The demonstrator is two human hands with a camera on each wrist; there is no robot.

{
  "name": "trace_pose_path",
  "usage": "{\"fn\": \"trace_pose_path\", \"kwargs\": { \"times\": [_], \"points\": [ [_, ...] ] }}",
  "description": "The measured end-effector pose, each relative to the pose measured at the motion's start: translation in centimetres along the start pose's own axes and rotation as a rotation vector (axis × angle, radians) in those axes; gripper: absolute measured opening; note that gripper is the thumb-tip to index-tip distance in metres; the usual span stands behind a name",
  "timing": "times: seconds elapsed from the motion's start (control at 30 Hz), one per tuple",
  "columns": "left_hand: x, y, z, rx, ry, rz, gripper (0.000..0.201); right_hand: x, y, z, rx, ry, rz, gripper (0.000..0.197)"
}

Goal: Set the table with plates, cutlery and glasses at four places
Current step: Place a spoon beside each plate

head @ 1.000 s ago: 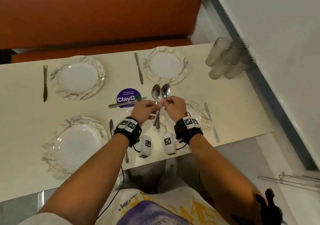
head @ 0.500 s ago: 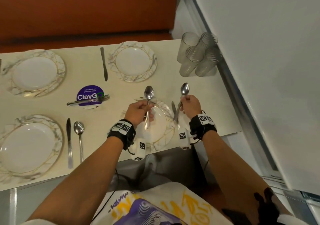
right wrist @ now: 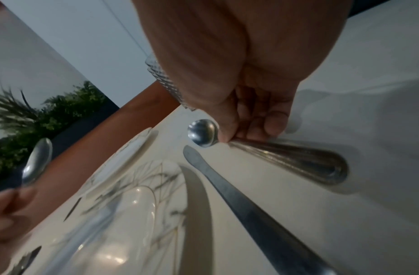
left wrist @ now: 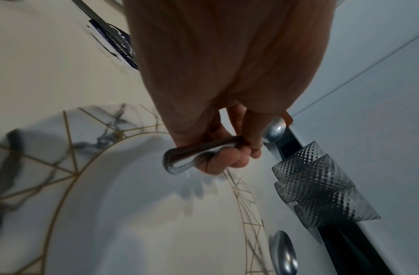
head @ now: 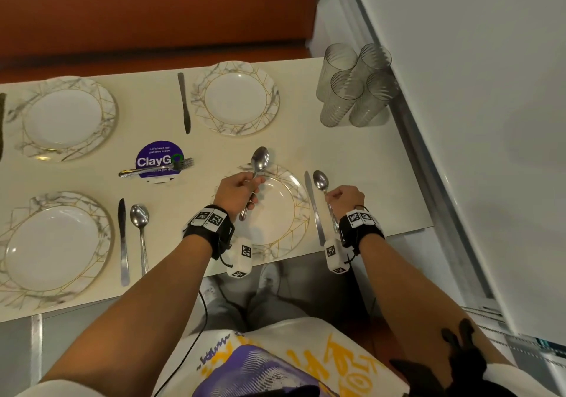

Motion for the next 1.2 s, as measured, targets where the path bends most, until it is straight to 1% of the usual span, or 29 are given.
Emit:
{"fn": "trace_pose_path", "kwargs": {
  "times": [0.13,0.23,0.37,0.57,0.7,0.83,0.9,0.97,1.07,1.2],
  "points": [
    [-0.1,0.0,0.3,0.011,0.010,-0.001,0.011,0.0,0.3,-0.3,0.066,0.010,-0.002,0.012],
    [-0.3,-0.2,0.6,0.020,0.014,-0.006,0.011,-0.2,0.3,-0.2,0.069,0.022,-0.004,0.010],
    [-0.5,-0.5,0.7,0.027,0.026,-0.003,0.012,-0.3,0.3,-0.1,0.102,0.000,-0.002,0.011],
    [-0.7,-0.4,0.3,0.069,0.052,0.049,0.025,-0.3,0.8,-0.2,0.088,0.011,-0.016,0.009],
    [-0.9,-0.3,0.0,0.056,0.049,0.054,0.025,-0.1,0.9,-0.1,0.089,0.005,-0.013,0.010],
    [-0.7,0.0,-0.1,0.006,0.047,0.049,0.026,0.1,0.3,0.5,0.062,0.069,0.010,0.014],
    [-0.7,0.2,-0.2,-0.019,0.052,0.058,0.027,0.2,-1.0,0.9,0.023,0.097,0.071,0.010],
    [-0.7,0.4,-0.2,-0.031,0.042,0.060,0.028,0.4,-3.3,1.1,-0.010,0.096,0.182,0.009],
    [-0.4,1.6,-0.5,-0.060,0.020,0.054,0.028,0.6,-7.9,1.6,-0.099,0.087,0.338,0.012],
    [-0.2,3.5,-0.4,-0.072,0.012,0.021,0.027,0.7,-14.2,2.3,-0.208,0.067,0.470,0.019]
  ]
}}
Point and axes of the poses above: each hand's wrist, its own x-axis away from the middle knuckle, its own z-axis out of the back of the hand, y = z × x, the point moved 6 cm from there along -x, towards the middle knuckle, and after that the axes turned 7 degrees about x, right-handed, at the moved point
